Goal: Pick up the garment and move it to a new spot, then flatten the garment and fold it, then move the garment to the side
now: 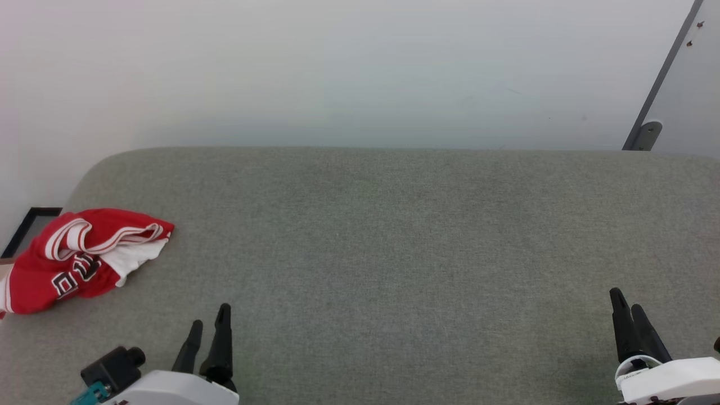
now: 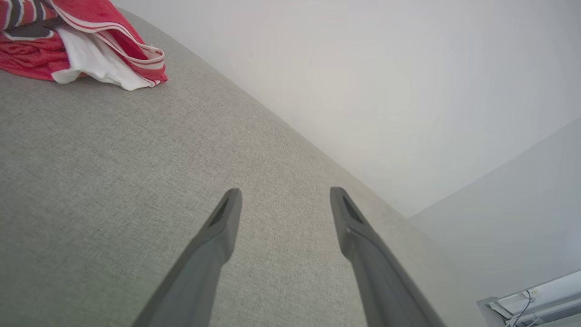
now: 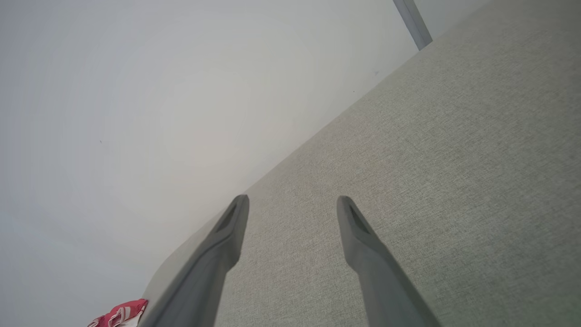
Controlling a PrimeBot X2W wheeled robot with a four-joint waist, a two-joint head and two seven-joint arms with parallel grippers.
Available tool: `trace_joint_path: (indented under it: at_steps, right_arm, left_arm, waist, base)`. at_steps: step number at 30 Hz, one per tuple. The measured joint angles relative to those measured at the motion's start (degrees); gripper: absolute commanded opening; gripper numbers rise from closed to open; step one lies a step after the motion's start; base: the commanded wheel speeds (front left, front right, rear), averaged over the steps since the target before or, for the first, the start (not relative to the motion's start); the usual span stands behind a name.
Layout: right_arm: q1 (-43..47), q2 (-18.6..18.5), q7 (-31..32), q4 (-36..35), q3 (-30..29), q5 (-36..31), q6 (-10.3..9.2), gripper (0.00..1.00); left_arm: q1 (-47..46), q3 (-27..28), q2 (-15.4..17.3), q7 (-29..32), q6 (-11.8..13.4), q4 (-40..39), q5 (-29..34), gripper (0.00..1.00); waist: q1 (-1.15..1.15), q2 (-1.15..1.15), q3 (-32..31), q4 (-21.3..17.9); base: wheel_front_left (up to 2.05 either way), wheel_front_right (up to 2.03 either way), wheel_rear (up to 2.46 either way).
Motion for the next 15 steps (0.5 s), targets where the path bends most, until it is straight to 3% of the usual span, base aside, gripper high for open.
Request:
trace_joint_path:
  at_steps: [15]
  right_arm:
    - [0.03,-0.10,-1.16,-1.04,-1.14,-9.64,0.00,1.00]
  left_arm:
    - [0.87,0.52,0.51,-2.33,-0.69,-1.00,11.63,1.00]
  waist:
    - [0.00,0.00,-0.53,-0.10]
  base:
    - [0.00,0.00,0.00]
